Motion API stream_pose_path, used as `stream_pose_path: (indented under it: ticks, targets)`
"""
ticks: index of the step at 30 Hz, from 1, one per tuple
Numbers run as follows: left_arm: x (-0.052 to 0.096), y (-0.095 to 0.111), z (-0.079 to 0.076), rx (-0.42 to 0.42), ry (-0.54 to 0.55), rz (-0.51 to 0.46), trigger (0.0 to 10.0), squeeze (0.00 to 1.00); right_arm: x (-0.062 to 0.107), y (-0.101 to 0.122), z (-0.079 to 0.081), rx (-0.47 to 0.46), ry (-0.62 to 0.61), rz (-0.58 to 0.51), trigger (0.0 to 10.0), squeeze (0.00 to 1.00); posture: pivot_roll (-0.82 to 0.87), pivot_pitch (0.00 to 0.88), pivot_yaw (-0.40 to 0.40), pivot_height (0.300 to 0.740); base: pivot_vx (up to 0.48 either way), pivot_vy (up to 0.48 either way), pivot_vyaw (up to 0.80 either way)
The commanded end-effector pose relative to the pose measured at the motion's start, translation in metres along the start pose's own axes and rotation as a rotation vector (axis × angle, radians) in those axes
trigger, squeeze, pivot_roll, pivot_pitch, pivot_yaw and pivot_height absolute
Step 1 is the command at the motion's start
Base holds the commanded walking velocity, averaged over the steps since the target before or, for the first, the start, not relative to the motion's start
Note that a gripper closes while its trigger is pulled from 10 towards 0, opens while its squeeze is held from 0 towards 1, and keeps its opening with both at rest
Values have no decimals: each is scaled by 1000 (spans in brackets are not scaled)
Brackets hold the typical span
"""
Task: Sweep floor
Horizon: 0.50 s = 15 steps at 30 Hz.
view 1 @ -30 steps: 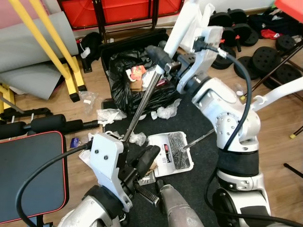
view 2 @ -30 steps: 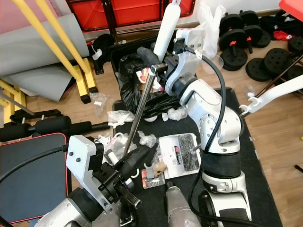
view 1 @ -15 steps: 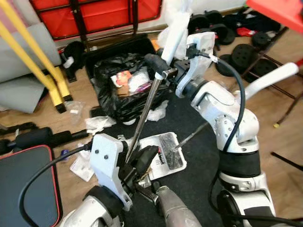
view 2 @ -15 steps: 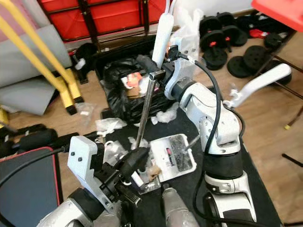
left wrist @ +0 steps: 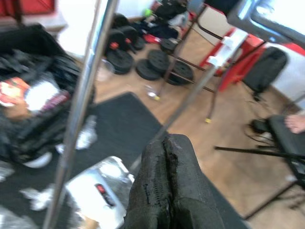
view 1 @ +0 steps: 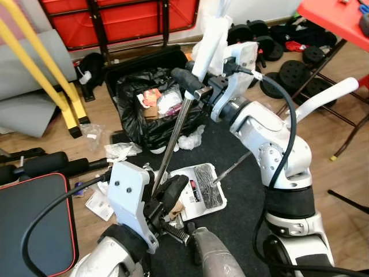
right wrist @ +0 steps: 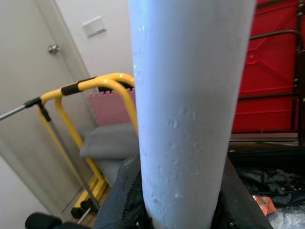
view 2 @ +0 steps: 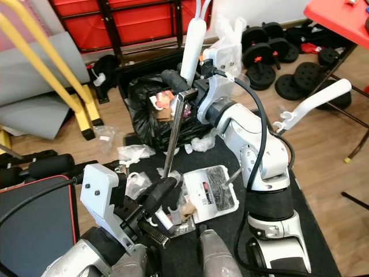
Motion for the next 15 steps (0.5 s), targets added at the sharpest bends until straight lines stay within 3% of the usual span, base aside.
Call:
stream_pose_path:
  ticks: [1, 2, 3, 5, 12, 15]
  targets:
    - [2, 1, 6, -49, 46, -8, 10000, 0, 2, -2, 0, 30, 6, 1, 10000, 0, -47, 287, -71, 740, 0, 0, 0]
    - [2, 3, 9, -115, 59, -8, 10000, 0, 3, -5, -2, 55, 5, 13, 10000, 0, -46, 289, -71, 740, 0, 0, 0]
    - [2, 3, 9, -115, 59, -8, 10000, 0, 3, -5, -2, 55, 5, 13, 10000, 0, -46, 289, -71, 740, 0, 0, 0]
    - [1, 4, 9, -199, 50, 2, 10000, 0, 4, -7, -4, 67, 0, 18, 10000, 0, -47, 290, -70, 740, 0, 0, 0]
    - [1, 4, 8, -221, 50, 3, 10000, 0, 5, -11, -8, 98, -20, 29, 10000, 0, -44, 294, -69, 740, 0, 0, 0]
    - [2, 3, 7, -212, 46, 7, 10000, 0, 7, -15, -17, 144, -60, 37, 10000, 0, -43, 302, -64, 740, 0, 0, 0]
Point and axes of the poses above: a point about 5 cm out from each wrist's last joint towards the gripper, its own x axis pointing back from the gripper into the wrist, its own y axis along the axis of the wrist's last joint, z = x × y, the point moved 2 cm from there along -x, pointing out of the wrist towards the gripper, and after that the axes turned 14 degrees about x, right-handed, at the moved point
